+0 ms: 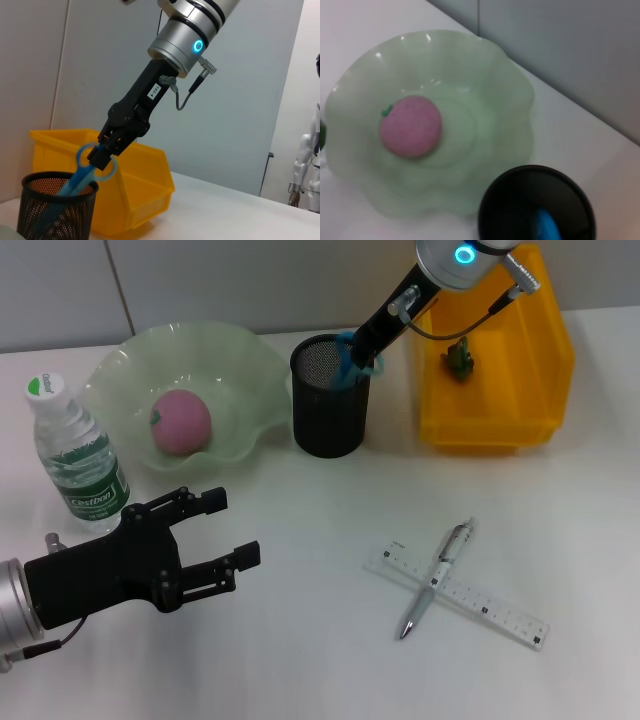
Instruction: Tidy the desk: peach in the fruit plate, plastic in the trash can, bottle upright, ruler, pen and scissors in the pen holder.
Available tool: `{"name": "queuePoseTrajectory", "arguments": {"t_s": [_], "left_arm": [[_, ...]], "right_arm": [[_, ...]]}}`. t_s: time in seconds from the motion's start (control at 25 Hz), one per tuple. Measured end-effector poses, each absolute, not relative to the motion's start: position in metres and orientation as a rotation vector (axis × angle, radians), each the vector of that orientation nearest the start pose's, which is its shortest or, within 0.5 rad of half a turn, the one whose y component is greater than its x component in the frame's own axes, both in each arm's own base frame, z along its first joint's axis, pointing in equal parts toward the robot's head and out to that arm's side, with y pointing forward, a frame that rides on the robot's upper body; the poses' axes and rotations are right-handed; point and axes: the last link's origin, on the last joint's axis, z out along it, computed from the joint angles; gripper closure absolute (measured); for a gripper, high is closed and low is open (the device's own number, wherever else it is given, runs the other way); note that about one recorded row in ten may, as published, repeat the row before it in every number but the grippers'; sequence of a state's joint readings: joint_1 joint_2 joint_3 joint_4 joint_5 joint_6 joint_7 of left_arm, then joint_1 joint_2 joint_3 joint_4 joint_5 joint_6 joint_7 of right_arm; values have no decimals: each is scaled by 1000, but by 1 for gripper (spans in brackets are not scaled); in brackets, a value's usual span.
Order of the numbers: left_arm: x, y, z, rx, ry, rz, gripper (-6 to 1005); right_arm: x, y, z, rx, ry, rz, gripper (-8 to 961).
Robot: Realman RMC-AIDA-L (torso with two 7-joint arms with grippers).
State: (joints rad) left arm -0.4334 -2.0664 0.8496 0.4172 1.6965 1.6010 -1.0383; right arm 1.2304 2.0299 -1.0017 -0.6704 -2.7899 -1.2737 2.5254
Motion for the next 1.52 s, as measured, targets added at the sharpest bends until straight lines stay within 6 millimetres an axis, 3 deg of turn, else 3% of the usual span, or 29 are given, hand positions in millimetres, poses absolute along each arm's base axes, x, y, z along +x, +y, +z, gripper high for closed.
{"name": "queuePoseTrajectory", "arguments": {"t_s": [0.2, 0.64, 0.84, 1.2, 1.52], "left_arm": [[-273, 285, -30, -2666, -476, -975, 185], [-274, 285, -29, -2664, -481, -966, 186], [-275, 285, -29, -2664, -481, -964, 186], [-276, 286, -30, -2667, -482, -937, 185], [-276, 287, -30, -2679, -470, -926, 185]], "right_arm": [[90, 473, -5, -2479, 844, -354, 814], [86, 473, -5, -2477, 823, -324, 357], [86, 472, -4, -2471, 810, -292, 255], [84, 467, 4, -2478, 819, -209, 257], [84, 439, 20, -2575, 831, -77, 259]]}}
